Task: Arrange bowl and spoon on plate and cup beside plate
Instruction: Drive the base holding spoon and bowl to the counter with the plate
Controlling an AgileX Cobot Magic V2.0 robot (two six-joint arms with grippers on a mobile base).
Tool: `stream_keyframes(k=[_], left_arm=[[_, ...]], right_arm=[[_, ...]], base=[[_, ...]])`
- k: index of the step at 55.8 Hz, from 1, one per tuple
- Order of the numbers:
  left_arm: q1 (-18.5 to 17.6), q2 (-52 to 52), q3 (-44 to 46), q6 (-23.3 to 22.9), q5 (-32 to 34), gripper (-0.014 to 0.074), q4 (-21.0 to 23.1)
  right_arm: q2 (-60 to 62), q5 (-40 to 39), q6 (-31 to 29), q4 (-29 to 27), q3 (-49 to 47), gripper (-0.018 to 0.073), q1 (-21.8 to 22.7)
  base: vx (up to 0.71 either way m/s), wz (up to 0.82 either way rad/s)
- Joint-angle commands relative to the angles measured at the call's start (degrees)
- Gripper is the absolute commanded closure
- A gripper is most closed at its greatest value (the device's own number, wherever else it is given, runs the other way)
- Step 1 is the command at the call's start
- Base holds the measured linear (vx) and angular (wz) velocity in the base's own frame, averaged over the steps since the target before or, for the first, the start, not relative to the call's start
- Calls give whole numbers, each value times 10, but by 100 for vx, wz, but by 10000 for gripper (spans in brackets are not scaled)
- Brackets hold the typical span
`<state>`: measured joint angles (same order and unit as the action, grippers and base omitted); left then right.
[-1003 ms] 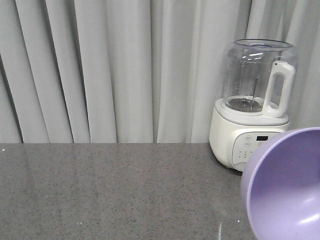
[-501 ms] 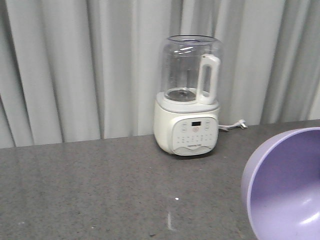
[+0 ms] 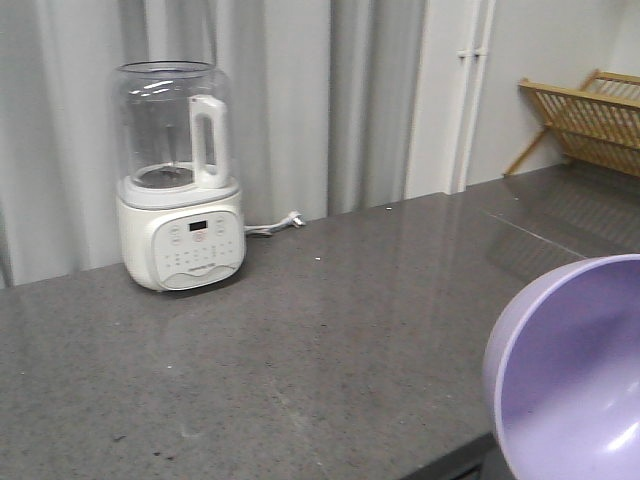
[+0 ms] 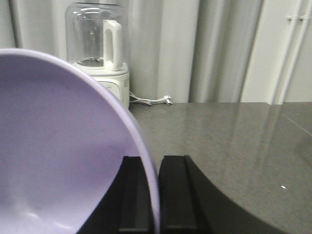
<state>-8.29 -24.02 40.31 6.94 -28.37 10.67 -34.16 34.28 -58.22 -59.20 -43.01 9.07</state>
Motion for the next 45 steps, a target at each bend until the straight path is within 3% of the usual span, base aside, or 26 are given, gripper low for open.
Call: stream_keyframes(k=[1, 45], left_arm=[[-4, -5, 14, 0, 44, 600, 9], [-4, -5, 14, 0, 44, 599, 9]], right_arm=[[-3, -33, -3, -24, -16, 568, -1], [-3, -33, -3, -24, -16, 568, -1]], base=[[-15, -57], [-7, -56]])
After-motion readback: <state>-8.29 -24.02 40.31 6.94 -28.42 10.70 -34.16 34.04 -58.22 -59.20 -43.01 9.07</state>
